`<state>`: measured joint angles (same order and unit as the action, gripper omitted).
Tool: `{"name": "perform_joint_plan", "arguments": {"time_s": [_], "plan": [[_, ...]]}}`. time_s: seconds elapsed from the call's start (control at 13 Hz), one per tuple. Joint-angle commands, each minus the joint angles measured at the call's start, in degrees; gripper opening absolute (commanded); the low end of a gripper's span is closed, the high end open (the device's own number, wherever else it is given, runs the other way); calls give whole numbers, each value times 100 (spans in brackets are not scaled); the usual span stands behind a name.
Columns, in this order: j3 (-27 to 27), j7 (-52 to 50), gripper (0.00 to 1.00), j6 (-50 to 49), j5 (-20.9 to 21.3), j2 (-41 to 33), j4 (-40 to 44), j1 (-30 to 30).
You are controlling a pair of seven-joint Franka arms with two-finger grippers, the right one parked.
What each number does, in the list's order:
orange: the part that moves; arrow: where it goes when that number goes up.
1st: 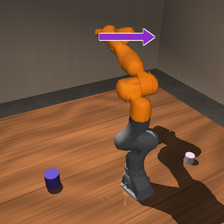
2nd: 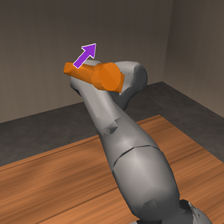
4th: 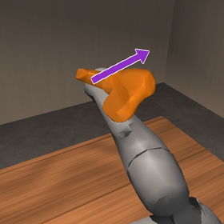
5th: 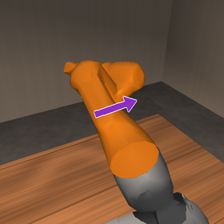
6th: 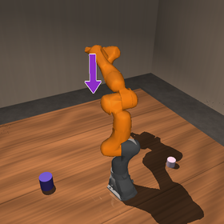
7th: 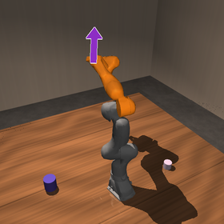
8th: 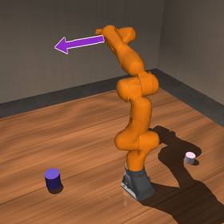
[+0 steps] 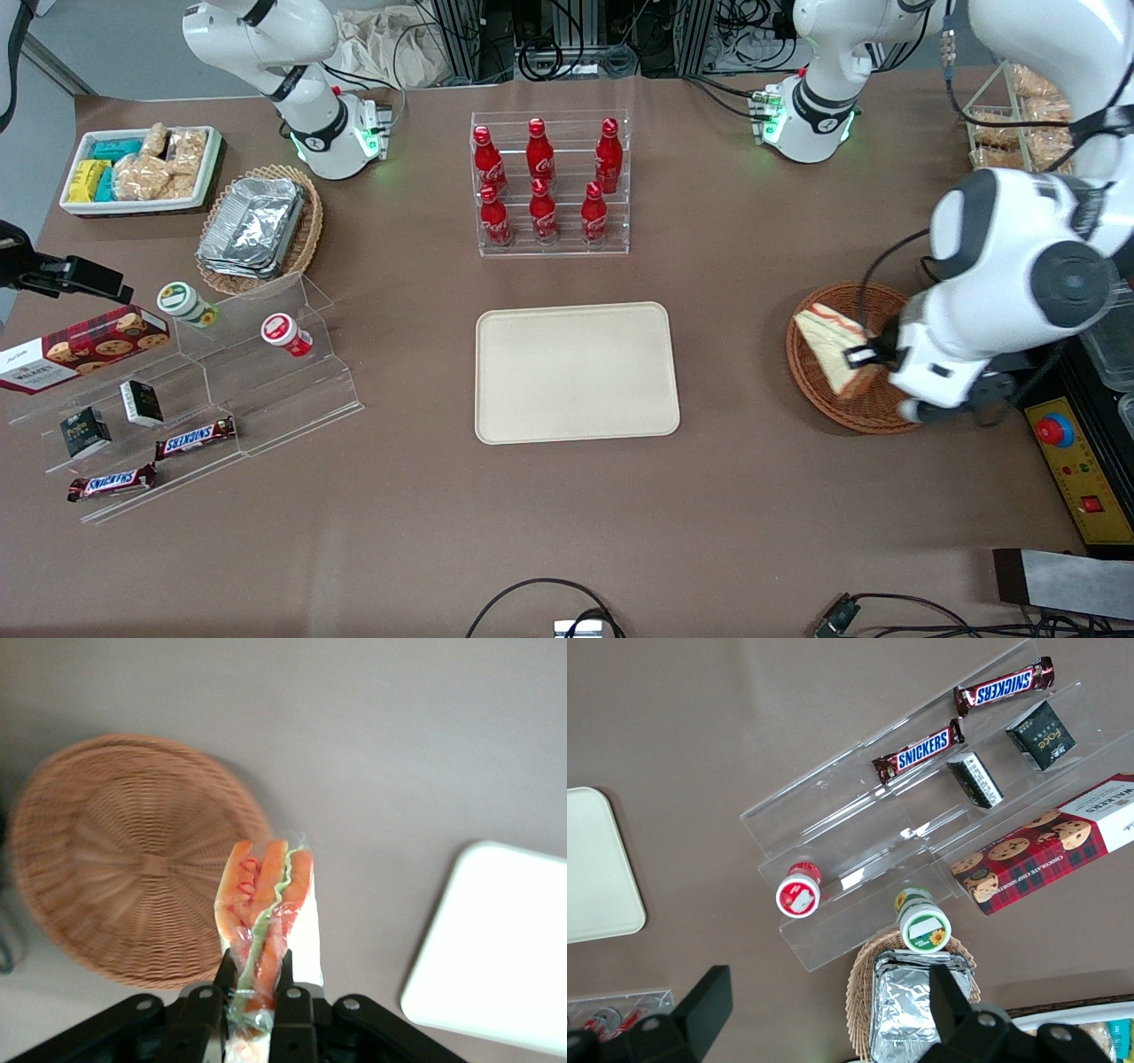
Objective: Place sandwich from basket to tray
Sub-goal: 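Carry the held sandwich with the left gripper over the beige tray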
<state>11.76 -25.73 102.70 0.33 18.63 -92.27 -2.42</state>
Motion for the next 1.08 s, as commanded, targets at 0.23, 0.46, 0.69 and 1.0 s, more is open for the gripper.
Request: {"name": "perform_joint_plan", "arguments": {"time_s": [0.23,0.46,0.69,1.0], "plan": [[275,-380,0,467,643,1721,1000,-1241],[275,-380,0,839,644,2038,1000,-1655],[266,-625,0,1075,722,2372,1000,-1936],[266,-1012,100,1121,731,2418,991,-2052]]}}
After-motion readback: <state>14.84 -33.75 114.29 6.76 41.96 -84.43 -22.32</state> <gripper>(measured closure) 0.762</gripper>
